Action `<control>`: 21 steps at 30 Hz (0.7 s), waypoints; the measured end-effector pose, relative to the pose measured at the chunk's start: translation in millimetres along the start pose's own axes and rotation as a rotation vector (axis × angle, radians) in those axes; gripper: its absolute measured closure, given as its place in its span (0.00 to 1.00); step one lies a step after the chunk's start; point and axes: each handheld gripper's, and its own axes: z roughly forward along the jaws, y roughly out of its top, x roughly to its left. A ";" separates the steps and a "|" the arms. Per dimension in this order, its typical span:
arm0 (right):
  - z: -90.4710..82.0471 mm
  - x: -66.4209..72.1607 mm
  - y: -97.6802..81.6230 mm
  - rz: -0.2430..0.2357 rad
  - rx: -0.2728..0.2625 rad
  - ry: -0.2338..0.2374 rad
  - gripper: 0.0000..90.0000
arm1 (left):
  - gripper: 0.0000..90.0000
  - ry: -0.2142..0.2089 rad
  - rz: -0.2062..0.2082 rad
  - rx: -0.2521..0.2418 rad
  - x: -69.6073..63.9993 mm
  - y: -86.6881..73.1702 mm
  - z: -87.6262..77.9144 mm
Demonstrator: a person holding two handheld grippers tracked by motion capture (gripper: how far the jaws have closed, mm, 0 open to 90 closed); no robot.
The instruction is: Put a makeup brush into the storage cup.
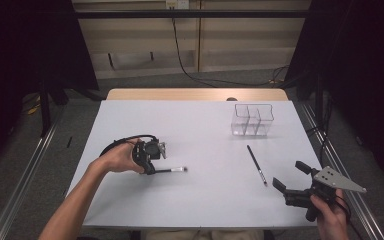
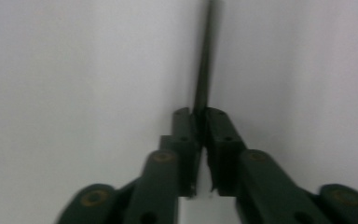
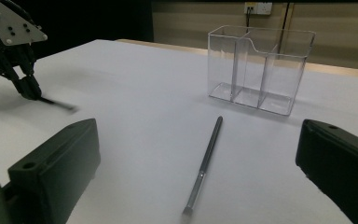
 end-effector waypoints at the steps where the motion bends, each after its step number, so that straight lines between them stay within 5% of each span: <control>1: 0.0 -0.3 -0.2 -0.003 0.002 -0.001 0.00 | 0.94 0.002 -0.015 -0.004 -0.4 0.1 0.2; 9: -0.5 -0.9 -0.1 0.000 0.000 -0.007 0.00 | 0.94 -0.034 -0.082 -0.015 5.6 -3.0 -2.2; 21: -0.1 -1.3 -0.1 0.004 0.003 -0.006 0.00 | 0.94 -0.058 -0.207 -0.130 8.8 -15.6 -13.4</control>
